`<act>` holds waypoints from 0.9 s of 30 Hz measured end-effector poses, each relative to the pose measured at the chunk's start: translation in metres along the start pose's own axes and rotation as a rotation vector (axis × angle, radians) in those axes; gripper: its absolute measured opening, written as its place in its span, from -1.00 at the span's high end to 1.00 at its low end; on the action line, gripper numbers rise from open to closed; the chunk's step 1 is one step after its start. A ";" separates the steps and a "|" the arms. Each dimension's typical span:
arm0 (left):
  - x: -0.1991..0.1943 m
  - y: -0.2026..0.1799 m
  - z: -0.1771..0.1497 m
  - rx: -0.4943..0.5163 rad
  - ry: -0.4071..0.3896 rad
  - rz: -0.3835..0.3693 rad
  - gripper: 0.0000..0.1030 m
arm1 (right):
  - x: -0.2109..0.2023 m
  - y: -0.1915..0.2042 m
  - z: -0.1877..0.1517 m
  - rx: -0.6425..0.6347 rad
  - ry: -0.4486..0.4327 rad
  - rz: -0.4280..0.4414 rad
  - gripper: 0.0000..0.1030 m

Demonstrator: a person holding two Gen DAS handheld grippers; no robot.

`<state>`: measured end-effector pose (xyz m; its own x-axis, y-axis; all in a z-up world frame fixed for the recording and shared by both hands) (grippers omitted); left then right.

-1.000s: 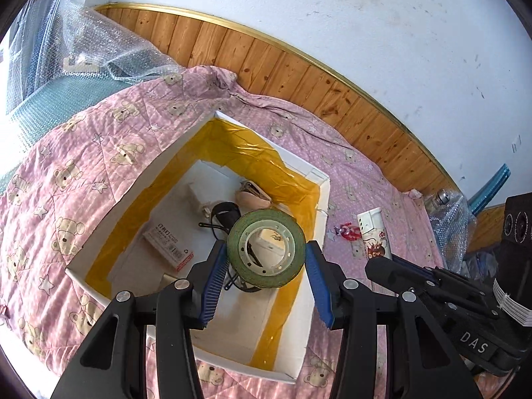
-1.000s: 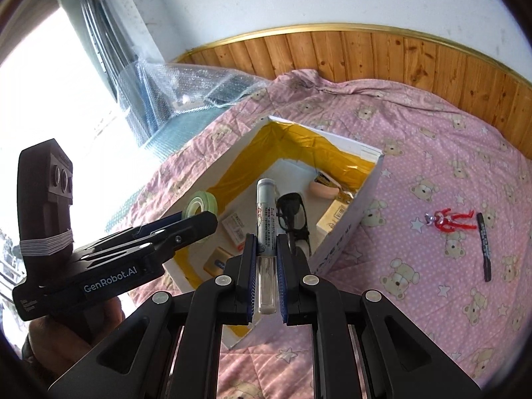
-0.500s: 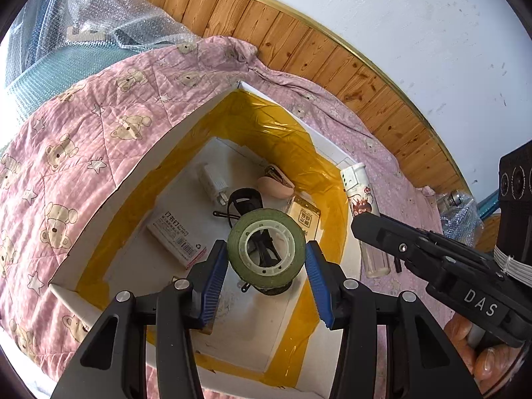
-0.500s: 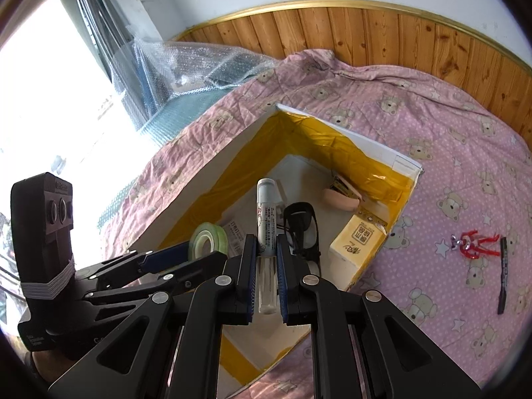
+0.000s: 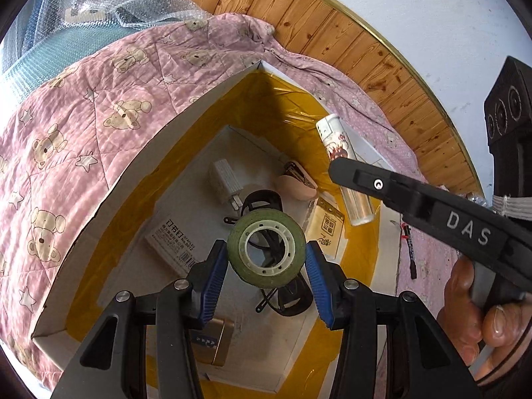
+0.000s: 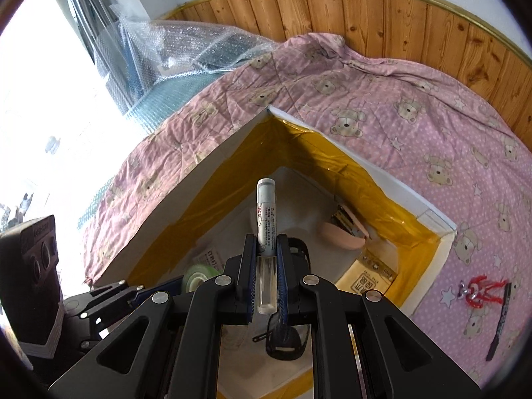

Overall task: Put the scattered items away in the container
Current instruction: 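Lower both grippers over the box and open them to drop vial and tape, then withdraw both open grippers toward the red figure and black marker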

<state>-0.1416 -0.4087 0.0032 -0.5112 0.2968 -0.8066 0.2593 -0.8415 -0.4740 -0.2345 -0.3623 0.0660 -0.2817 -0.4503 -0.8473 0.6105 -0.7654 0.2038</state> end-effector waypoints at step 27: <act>-0.019 -0.007 -0.005 0.004 -0.043 0.034 -0.25 | -0.036 -0.014 -0.055 0.174 -0.039 0.067 0.00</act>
<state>-0.1290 -0.4062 0.0203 -0.5369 0.2488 -0.8061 0.2735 -0.8526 -0.4453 -0.1926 -0.3103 0.0664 -0.2749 -0.5178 -0.8102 0.4928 -0.7994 0.3437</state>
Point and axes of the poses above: each gripper's, at about its wrist camera, not at the fingertips, and x roughly the way its jaws point, y to its left, z to its top, the point moved 4 cm from there along x, roughly the way its jaws point, and after that the axes turned 4 degrees about -x, right-handed, at the moved point
